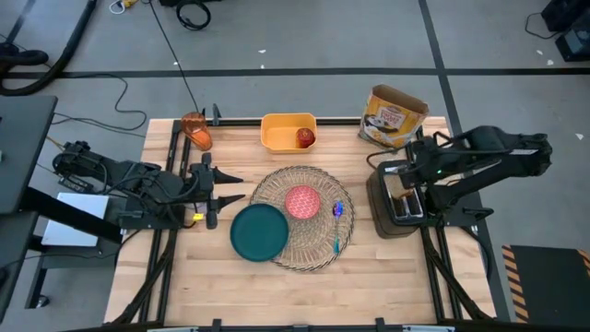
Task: Arrange a breakfast setting
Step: Put the toasted bread on the dark green plate
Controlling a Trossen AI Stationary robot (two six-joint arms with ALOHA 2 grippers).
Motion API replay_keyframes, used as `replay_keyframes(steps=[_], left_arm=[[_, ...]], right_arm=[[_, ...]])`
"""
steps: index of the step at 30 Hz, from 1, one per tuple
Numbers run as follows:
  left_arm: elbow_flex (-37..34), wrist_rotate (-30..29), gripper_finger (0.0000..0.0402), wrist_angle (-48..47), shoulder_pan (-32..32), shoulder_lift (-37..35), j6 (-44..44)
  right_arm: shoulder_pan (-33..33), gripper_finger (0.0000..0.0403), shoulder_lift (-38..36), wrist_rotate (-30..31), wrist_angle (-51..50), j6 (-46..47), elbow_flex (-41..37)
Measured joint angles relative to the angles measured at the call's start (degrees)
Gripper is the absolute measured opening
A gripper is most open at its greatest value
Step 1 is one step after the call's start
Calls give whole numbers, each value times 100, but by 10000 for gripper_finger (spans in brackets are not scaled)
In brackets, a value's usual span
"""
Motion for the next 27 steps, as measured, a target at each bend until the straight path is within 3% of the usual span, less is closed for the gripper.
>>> replay_keyframes(steps=[8, 13, 22, 27], left_arm=[[0, 307, 192, 4, -1, 0, 73], [0, 392, 192, 4, 2, 0, 154], [0, 1370, 192, -114, -1, 0, 603], [0, 1478, 192, -405, -1, -2, 308]], right_arm=[[1, 20, -77, 342, 54, -564, 579], [1, 20, 82, 502, 727, -1293, 593], [3, 19, 1001, 752, 1986, -2829, 586], [142, 19, 1803, 979, 3051, -3859, 584]])
